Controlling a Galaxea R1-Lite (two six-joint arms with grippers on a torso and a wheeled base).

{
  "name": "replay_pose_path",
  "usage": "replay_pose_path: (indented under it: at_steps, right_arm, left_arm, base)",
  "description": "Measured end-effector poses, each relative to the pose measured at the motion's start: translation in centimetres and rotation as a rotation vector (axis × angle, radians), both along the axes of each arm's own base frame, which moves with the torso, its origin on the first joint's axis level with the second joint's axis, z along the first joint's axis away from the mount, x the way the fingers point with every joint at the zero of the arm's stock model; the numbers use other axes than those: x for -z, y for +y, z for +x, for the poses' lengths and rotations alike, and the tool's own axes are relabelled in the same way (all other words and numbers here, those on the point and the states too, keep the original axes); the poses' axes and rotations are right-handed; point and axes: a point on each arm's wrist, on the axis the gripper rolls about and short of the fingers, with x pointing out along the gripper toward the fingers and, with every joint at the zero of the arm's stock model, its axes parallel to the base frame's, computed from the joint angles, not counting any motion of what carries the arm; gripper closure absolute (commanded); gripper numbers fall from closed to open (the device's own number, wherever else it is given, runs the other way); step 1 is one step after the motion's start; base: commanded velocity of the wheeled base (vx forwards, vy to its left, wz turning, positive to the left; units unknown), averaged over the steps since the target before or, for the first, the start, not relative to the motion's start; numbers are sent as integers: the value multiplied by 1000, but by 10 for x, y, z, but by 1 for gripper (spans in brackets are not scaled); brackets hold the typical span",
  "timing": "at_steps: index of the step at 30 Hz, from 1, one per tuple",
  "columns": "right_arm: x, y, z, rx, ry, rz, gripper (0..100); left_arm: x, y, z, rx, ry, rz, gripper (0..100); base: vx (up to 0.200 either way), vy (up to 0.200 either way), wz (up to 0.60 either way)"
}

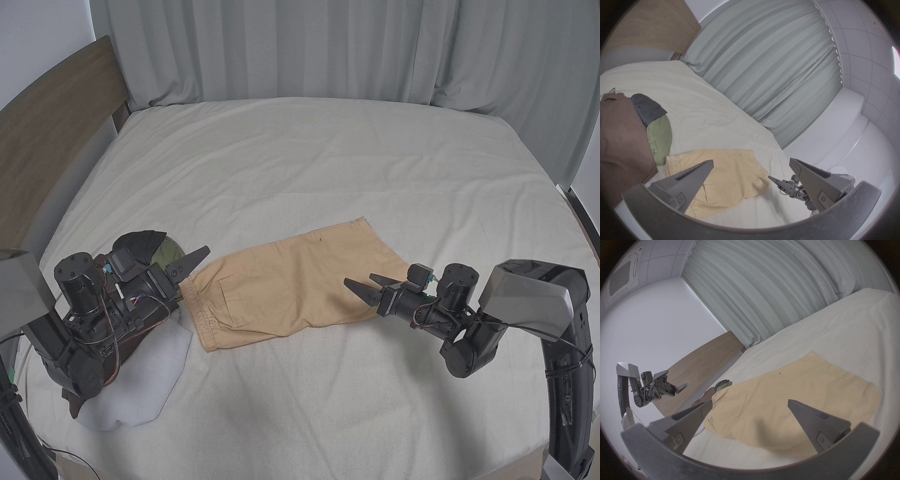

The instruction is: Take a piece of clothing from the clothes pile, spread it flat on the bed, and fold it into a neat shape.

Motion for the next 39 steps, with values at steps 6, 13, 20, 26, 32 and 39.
replay_pose_path:
  at_steps: [6, 13, 20, 26, 32, 39]
  right_arm:
    - [9, 1, -12, -11, 35, -12, 0]
    - [16, 2, -21, -22, 71, -25, 0]
    - [23, 3, -31, -34, 115, -43, 0]
    - [29, 2, -36, -38, 144, -53, 0]
    - [34, 0, -40, -39, 167, -60, 0]
    - [45, -6, -39, -25, 197, -70, 0]
  left_arm:
    - [-7, -9, -10, 30, -53, 60, 0]
    - [-9, -11, -16, 38, -118, 157, 0]
    - [-8, -13, -23, 55, -162, 234, 0]
    - [-4, -15, -32, 98, -211, 336, 0]
    - [0, -14, -35, 111, -275, 454, 0]
    - [5, -14, -39, 130, -274, 486, 0]
  base:
    - [0, 0, 0]
    - [0, 0, 0]
    - [0, 0, 0]
    - [0, 0, 0]
    - [0, 0, 0]
    - [0, 0, 0]
